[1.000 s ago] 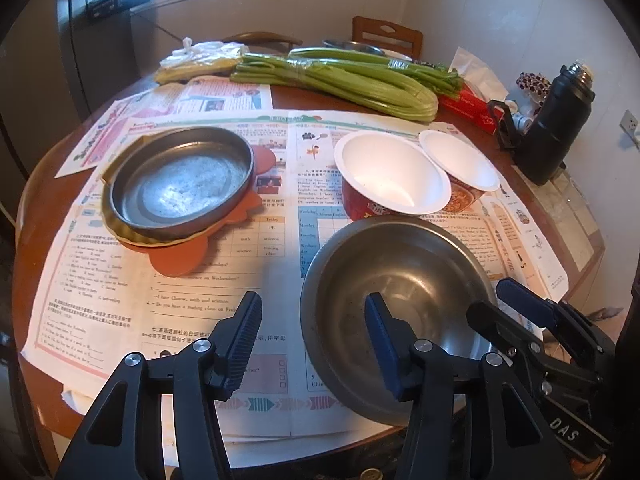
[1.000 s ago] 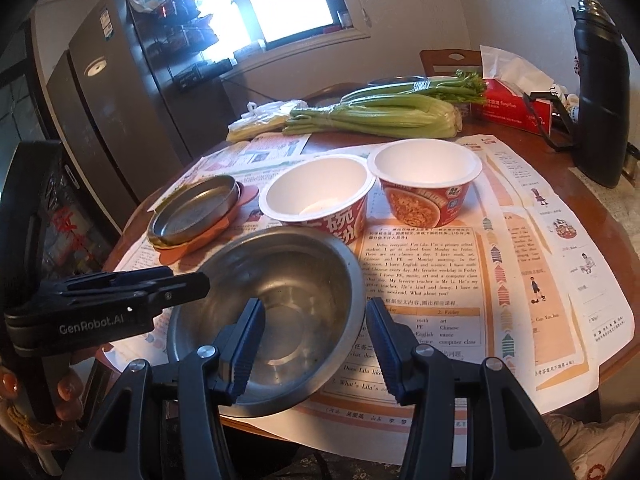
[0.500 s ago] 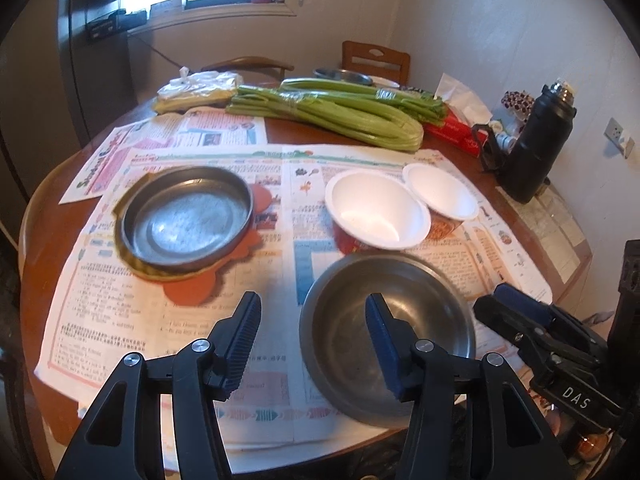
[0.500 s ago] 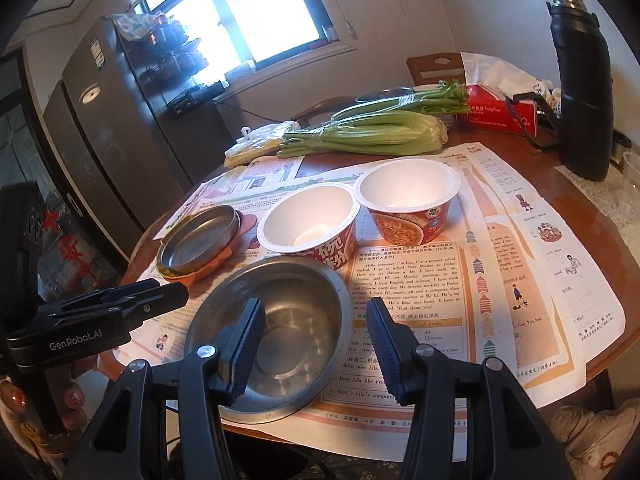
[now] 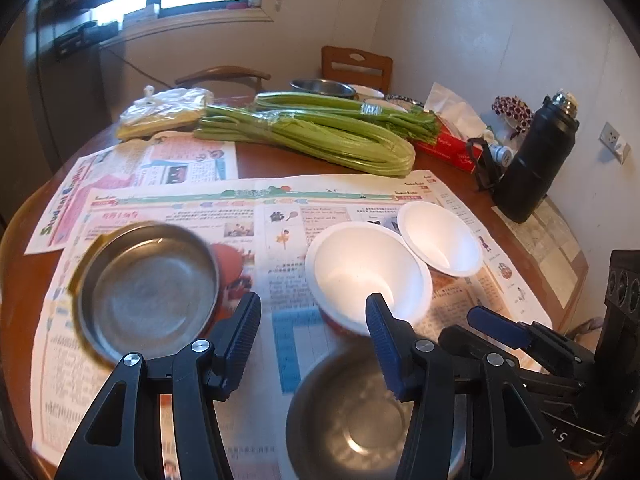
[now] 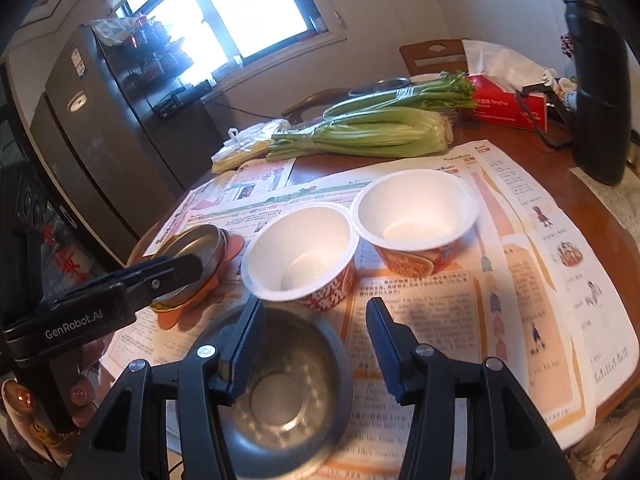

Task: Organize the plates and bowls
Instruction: 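Grip the rim of the red-printed white paper bowl with the left tool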

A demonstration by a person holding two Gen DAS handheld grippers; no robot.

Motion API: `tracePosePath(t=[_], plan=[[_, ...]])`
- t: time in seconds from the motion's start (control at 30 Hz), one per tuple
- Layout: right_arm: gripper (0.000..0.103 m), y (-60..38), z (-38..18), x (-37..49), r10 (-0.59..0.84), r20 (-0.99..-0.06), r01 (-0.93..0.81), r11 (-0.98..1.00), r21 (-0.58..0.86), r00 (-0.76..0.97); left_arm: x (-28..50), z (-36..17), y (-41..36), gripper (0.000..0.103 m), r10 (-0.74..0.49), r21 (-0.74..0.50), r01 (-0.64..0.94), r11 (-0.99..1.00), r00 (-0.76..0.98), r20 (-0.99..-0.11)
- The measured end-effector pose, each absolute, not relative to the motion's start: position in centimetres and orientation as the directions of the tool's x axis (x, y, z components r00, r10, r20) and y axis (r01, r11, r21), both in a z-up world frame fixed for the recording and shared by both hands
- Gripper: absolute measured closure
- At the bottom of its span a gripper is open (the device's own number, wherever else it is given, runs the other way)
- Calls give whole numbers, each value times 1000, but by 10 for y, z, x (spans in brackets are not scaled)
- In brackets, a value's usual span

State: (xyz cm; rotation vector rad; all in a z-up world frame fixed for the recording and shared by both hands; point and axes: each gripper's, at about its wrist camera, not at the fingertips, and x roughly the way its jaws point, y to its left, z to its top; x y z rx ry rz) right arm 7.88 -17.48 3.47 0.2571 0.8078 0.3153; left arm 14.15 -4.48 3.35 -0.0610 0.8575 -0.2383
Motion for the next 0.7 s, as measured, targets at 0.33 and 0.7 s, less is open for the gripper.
tracePosePath(t=[0.33, 0.7], plan=[[51, -154, 19, 115, 357, -707, -196, 933, 302, 610, 189, 10, -58, 46, -271, -168, 228, 959, 563, -781], [51, -135, 14, 127, 340, -724, -243, 940, 239, 601, 208, -10, -63, 47, -334, -228, 258, 939, 522, -785]])
